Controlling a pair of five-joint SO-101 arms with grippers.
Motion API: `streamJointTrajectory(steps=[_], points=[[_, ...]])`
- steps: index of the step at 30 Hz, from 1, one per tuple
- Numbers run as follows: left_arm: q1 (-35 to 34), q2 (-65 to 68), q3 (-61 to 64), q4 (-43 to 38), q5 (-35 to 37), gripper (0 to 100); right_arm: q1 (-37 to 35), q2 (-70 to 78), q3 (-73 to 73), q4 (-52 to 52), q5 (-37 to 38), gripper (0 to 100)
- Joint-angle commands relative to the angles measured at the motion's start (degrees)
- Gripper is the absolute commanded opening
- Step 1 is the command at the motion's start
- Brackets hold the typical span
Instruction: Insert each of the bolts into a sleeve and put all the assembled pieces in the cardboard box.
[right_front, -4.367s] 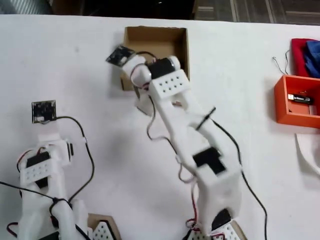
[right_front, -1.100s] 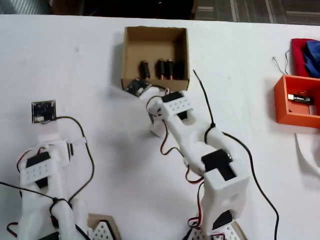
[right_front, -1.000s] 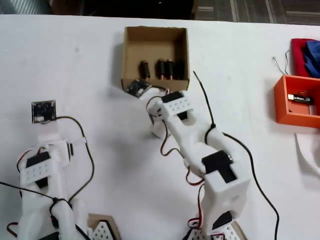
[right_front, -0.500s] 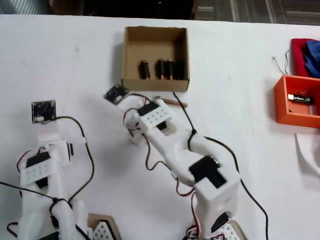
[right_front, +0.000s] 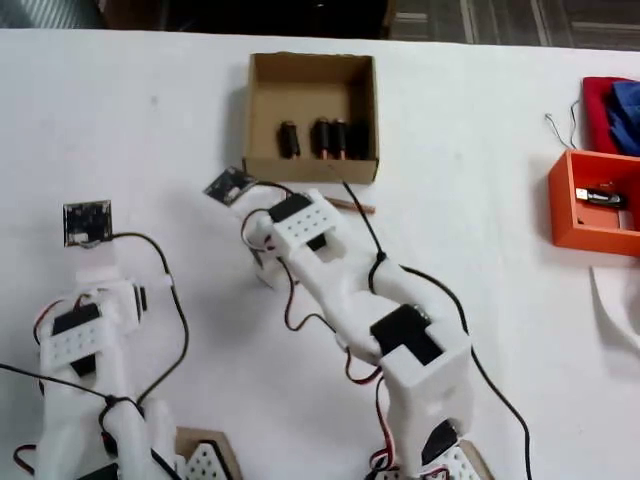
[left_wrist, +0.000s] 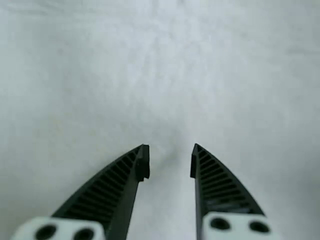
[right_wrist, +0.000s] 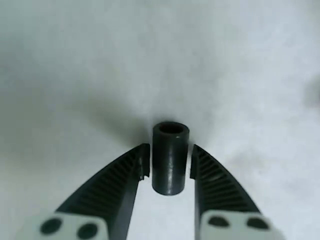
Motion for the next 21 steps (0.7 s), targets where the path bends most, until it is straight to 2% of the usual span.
streamJointTrajectory(steps=[1, 4, 6, 11, 16, 21], points=[[0.00, -0.62, 0.13, -0.79, -0.18, 16, -0.40, -0.13, -2.11, 0.22, 0.00, 11.4], [0.00, -0.62, 0.13, -0.79, -0.18, 16, -0.40, -0.13, -2.02, 0.48, 0.00, 8.9], [0.00, -0.62, 0.13, -0.79, -0.18, 16, -0.31, -0.13, -2.02, 0.40, 0.00, 0.5], [0.00, -0.62, 0.13, -0.79, -0.18, 16, 0.92, -3.21, -2.37, 1.80, 0.00, 2.3], [0.00, -0.62, 0.13, -0.79, -0.18, 16, 5.93, -17.01, -2.11, 4.53, -0.44, 2.3], [0.00, -0.62, -0.22, -0.70, -0.18, 16, 14.64, -33.63, -2.02, 9.54, -0.53, 2.3]])
